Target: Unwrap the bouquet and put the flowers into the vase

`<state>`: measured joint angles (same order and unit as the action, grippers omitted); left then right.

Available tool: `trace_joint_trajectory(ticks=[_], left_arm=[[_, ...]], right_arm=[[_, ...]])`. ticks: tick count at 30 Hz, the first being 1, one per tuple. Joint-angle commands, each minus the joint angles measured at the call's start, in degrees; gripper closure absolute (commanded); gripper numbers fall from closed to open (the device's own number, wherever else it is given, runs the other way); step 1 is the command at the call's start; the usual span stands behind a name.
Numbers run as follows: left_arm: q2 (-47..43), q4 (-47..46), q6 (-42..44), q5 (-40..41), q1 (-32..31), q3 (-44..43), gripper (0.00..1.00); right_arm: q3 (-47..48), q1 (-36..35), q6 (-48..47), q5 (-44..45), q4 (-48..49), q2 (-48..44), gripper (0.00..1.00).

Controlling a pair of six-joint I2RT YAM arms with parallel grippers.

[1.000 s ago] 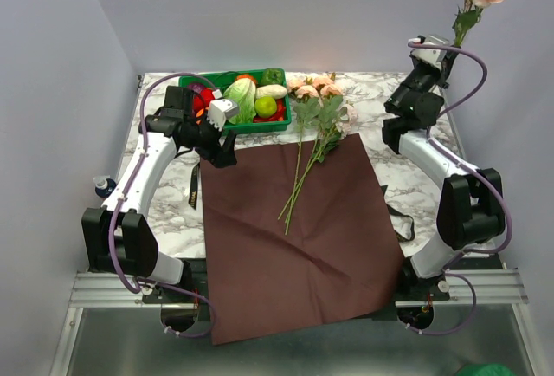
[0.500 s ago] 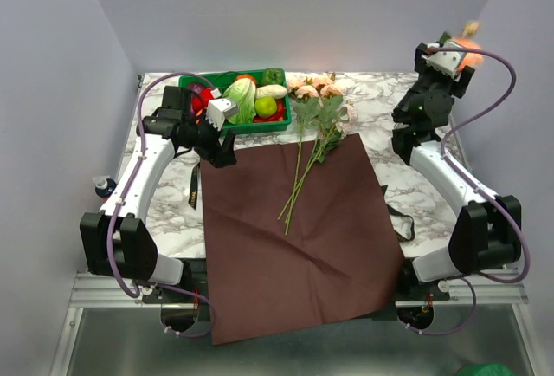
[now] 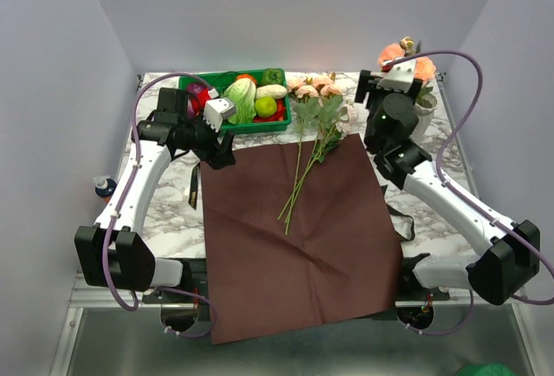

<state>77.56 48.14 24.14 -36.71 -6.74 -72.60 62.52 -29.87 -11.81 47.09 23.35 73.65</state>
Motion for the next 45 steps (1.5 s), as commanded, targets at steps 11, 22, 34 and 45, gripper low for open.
trace_joint_trajectory(ticks=[11,22,34,45], left_arm=[[-2.9,0.6,-0.8,-1.3,0.3,1.1,0.18],[-3.1,-0.2,-1.1,-0.8,0.3,1.5,0.18],[-1.9,-1.0,-0.5,-0.4,0.3,1.8,0.18],[0.0,-0.7,-0.1,-0.4,0.4,0.5,0.18]], right_arm=[[1.5,-14.9,30.8,-4.9,-34.5,10.9,0.14],[22.5,-11.6,35.1,-20.5,-43.6,39.1,0.16],[41.4,-6.2,34.2,-27.0,-52.2,56.2,0.28],[47.7,-5.1,34.4,-30.0,-55.1,61.9,0.56]])
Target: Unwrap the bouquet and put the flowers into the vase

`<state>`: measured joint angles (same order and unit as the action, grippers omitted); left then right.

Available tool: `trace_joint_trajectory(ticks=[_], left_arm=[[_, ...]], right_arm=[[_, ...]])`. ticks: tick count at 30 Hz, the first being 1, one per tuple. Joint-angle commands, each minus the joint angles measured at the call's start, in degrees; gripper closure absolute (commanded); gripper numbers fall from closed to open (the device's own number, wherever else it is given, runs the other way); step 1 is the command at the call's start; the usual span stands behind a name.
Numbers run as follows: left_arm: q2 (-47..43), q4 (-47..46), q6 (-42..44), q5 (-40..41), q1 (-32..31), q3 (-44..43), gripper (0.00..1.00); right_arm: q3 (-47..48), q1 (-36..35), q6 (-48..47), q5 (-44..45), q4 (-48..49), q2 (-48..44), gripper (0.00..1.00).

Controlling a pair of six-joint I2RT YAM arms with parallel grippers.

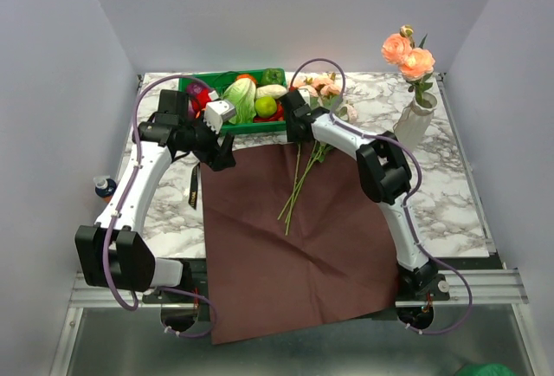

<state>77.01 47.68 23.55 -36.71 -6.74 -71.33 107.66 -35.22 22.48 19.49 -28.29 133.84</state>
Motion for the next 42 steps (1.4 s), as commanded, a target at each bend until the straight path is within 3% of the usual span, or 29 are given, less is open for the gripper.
trace_joint_trajectory(ticks=[1,7,10,11,13,20,28,31,38,42], left_arm=[[0.6,0.0,0.4,-0.5,0.4,-0.8,0.18],[0.4,0.7,0.5,-1.1,0.4,-1.6,0.18],[-0.1,1.7,0.6,-1.4,0.4,-1.9,0.18],[-0.5,2.0,0.5,-1.5,0.4,-2.0,0.18],[-1.4,2.2,0.8,-1.3,0.4,-1.6,0.18],[-5.1,4.9,1.8,-0.6,0.4,-1.8,0.18],[-7.3,6.5,1.1,-0.7,0.4,-2.8,0.18],[-7.4,6.4,0.4,-0.7,0.4,-2.9,0.18],[-7.3,5.4,-1.5,-0.8,0.4,-2.8,0.18],[-7.1,5.1,-2.3,-0.9,0.4,-3.4,0.18]], right_arm=[[2.8,0.2,0.2,-2.6,-4.0,1.8,0.56],[2.7,0.2,0.9,-4.5,-6.8,1.4,0.58],[3.0,0.2,0.8,-5.9,-8.2,1.4,0.73],[2.9,0.1,0.8,-6.1,-8.4,1.5,0.88],[2.2,-0.1,1.0,-5.8,-8.4,0.6,0.99],[1.0,-0.2,1.3,-3.2,-6.4,-4.5,0.99],[-2.1,-0.3,-2.1,1.2,-2.7,-21.6,0.99],[-7.8,-0.7,-6.8,2.1,3.6,-30.9,0.99],[-24.9,-1.9,-25.3,-1.9,33.9,-53.9,0.99],[-24.1,-2.0,-33.4,-0.2,40.2,-59.5,0.99]])
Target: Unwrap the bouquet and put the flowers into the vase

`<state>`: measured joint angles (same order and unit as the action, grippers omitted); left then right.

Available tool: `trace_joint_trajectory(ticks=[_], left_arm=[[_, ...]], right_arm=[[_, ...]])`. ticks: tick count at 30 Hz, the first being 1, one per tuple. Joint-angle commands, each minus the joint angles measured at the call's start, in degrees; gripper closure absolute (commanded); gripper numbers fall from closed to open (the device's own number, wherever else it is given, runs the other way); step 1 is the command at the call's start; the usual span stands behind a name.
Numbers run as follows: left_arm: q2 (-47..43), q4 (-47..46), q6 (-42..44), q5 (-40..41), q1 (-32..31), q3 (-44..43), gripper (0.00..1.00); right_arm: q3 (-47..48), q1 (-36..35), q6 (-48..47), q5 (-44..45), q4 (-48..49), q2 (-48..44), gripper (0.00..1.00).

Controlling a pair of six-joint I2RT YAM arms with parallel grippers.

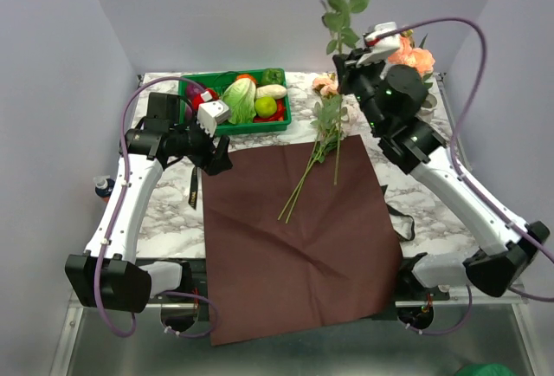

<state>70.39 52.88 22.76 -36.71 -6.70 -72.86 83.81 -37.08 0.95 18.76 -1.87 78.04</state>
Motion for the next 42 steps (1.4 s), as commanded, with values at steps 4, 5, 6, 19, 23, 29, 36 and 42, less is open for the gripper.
trace_joint_trajectory(ticks=[4,5,6,19,23,29,36,42], left_arm=[[0.1,-0.3,-1.8,-1.1,0.4,-2.5,0.18],[0.1,-0.4,-2.0,-1.1,0.4,-2.6,0.18],[0.2,-0.5,-2.0,-1.0,0.4,-2.6,0.18],[1.0,-0.8,-0.5,-1.2,0.3,-3.1,0.15],[1.2,-0.8,0.4,-1.2,0.3,-2.7,0.15],[1.8,-0.9,1.7,-1.0,0.4,-2.1,0.14],[3.3,-1.2,1.9,-1.9,0.4,-3.1,0.14],[4.7,-1.1,1.8,-1.8,0.4,-3.7,0.14]], right_arm=[[-0.8,0.3,-24.5,8.2,25.0,-6.8,0.99],[-1.4,0.6,-27.2,9.3,31.6,-7.2,0.99],[-1.7,1.1,-29.5,10.5,34.2,-7.5,0.99],[-3.7,15.5,-43.2,25.2,60.7,-5.4,0.99],[-4.4,18.9,-41.8,24.6,60.8,-4.8,0.99],[-3.3,22.3,-41.8,24.2,60.9,-2.2,0.99],[-4.0,25.2,-41.4,23.6,62.6,0.3,0.99],[-3.6,27.5,-38.8,23.3,62.9,2.5,0.99]])
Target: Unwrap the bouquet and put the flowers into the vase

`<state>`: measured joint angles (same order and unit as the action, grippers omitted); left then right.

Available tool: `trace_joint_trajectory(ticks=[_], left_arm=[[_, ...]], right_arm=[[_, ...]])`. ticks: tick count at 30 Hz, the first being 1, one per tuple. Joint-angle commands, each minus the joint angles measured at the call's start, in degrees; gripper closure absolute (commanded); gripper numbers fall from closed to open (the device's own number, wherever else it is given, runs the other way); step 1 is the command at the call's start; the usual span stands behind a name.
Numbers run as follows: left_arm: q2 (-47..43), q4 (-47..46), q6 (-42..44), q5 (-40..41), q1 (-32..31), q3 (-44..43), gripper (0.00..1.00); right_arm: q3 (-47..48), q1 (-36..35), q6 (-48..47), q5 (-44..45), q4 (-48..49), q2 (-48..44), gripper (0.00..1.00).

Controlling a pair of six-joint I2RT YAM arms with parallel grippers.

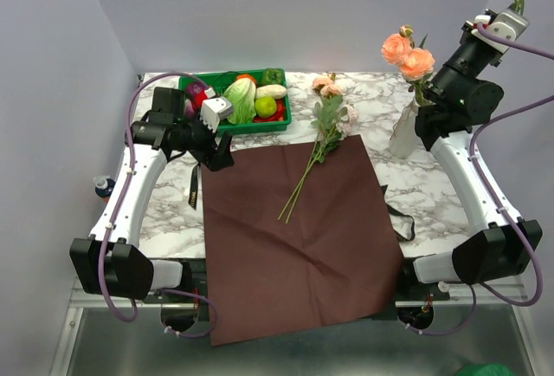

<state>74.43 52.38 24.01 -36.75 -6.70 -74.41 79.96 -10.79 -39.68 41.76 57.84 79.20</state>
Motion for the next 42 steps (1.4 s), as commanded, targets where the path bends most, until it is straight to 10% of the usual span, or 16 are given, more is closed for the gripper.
trace_joint_trajectory(ticks=[1,13,18,21,33,42], left_arm=[[0.8,-0.6,0.7,-1.6,0.3,-2.3,0.14],[1.9,-0.1,1.1,-1.5,0.4,-3.3,0.14],[1.7,0.2,1.3,-1.4,0.4,-3.5,0.14],[1.0,0.2,1.1,-1.5,0.4,-3.2,0.14],[-3.4,0.4,0.0,-1.9,0.4,-1.8,0.14],[-5.4,0.6,-1.3,-1.5,0.4,-1.8,0.14]], right_arm=[[0.5,1.2,2.0,0.3,3.2,1.7,0.99],[-1.6,1.6,4.8,2.7,2.5,5.0,0.99],[0.6,1.7,12.8,8.0,-17.8,2.2,0.42],[2.8,1.6,26.7,6.5,-38.9,-1.9,0.28],[10.4,-3.1,48.4,-7.1,-79.3,-7.7,0.27],[0.6,-19.3,53.4,-8.9,-84.1,-8.6,0.30]])
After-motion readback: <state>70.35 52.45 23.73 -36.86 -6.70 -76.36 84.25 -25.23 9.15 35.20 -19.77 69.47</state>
